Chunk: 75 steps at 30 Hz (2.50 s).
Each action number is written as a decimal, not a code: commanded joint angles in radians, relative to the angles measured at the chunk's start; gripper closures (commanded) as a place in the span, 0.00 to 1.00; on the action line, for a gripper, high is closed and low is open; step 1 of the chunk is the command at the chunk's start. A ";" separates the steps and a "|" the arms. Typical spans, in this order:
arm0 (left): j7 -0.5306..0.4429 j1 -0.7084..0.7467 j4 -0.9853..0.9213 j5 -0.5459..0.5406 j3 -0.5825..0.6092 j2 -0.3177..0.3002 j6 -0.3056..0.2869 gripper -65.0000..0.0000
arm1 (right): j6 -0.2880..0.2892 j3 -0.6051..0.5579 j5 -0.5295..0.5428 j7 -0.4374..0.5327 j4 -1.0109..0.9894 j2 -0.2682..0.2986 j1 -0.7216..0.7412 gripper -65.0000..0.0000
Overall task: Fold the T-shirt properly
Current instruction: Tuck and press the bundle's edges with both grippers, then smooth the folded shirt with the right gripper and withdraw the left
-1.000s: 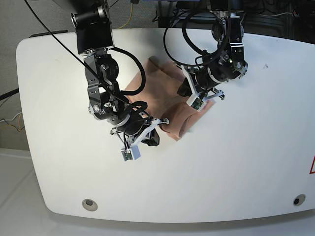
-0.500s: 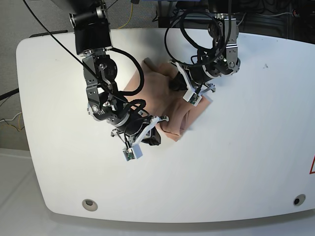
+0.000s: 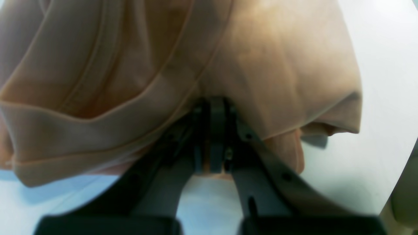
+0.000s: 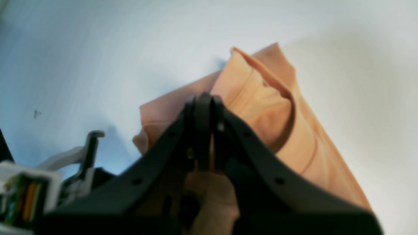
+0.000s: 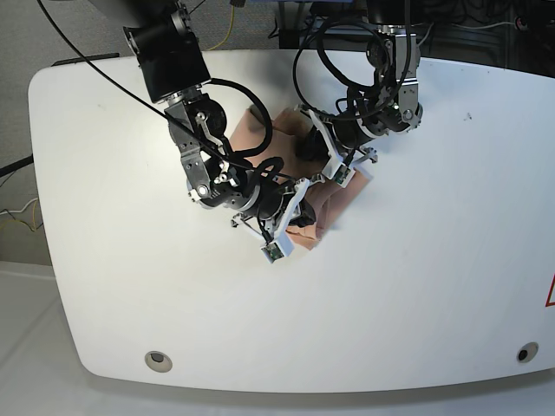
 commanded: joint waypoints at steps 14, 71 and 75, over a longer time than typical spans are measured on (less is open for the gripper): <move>0.014 -0.003 0.011 0.015 -0.013 -0.030 -0.001 0.97 | 0.003 0.004 0.010 0.079 -0.186 0.003 0.096 1.00; 0.014 -0.207 0.002 0.021 -0.063 -0.157 -0.001 0.97 | -0.468 0.135 0.017 0.191 -0.135 0.015 -0.191 1.00; 0.014 -0.216 0.002 0.021 -0.063 -0.157 -0.001 0.97 | -0.469 0.166 0.017 0.191 -0.135 -0.009 -0.207 1.00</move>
